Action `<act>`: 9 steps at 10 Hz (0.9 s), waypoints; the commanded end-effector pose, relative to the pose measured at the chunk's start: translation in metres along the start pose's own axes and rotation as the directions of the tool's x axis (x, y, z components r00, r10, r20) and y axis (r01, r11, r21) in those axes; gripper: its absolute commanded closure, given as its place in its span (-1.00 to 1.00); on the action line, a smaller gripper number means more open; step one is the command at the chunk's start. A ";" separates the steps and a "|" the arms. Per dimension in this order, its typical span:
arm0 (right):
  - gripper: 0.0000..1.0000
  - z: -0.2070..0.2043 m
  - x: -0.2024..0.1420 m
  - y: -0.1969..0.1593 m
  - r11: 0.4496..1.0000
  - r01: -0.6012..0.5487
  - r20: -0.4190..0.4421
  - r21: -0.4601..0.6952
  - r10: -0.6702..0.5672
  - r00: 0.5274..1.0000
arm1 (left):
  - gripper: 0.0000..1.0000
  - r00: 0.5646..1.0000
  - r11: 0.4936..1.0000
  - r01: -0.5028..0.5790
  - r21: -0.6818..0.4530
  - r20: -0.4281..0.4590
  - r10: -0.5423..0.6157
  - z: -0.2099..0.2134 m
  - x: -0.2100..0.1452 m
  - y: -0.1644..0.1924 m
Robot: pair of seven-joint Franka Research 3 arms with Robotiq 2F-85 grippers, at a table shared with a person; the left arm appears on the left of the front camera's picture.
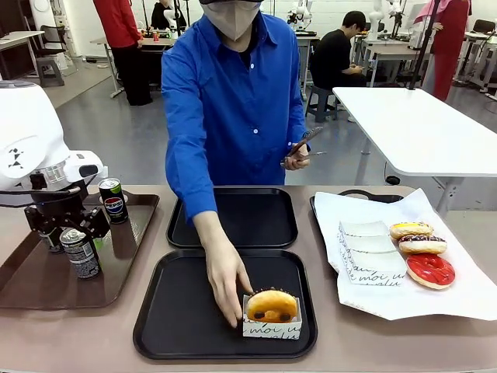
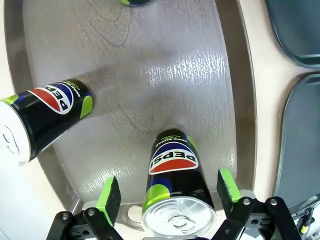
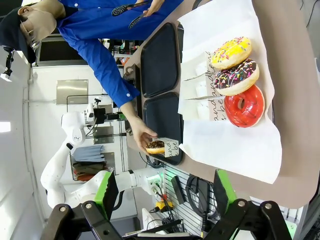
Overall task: Set up donuts and drinks on trays.
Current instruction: Pick up one Pepsi coke and place it on the Flat Tray.
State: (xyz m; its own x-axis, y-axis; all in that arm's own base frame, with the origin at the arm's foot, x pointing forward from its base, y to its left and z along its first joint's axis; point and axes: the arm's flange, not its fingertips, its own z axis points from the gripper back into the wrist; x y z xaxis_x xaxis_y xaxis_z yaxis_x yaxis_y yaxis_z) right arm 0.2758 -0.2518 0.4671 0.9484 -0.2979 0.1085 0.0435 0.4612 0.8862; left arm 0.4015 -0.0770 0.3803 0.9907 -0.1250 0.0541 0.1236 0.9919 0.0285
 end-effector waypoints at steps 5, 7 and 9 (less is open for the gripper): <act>-1.00 0.001 -0.001 -0.001 1.000 0.001 -0.003 0.005 -0.001 1.000 | -0.05 0.998 0.998 -0.044 -0.055 -0.039 0.042 0.005 0.002 0.002; -1.00 0.001 -0.001 -0.001 1.000 0.001 -0.003 0.005 -0.001 1.000 | 0.31 0.997 0.997 -0.055 -0.053 -0.059 0.052 0.004 0.001 0.003; -1.00 0.001 -0.001 -0.001 1.000 0.001 -0.003 0.005 -0.001 1.000 | 0.67 0.996 0.997 -0.055 -0.045 -0.075 0.051 0.005 0.003 0.003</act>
State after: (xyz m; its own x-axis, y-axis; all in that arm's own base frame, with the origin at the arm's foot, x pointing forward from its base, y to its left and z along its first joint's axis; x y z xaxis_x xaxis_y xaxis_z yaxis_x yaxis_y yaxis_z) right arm 0.2758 -0.2518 0.4671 0.9484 -0.2979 0.1084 0.0435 0.4611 0.8863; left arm 0.4011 -0.0727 0.3829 0.9962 -0.0866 0.0024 0.0866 0.9962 -0.0077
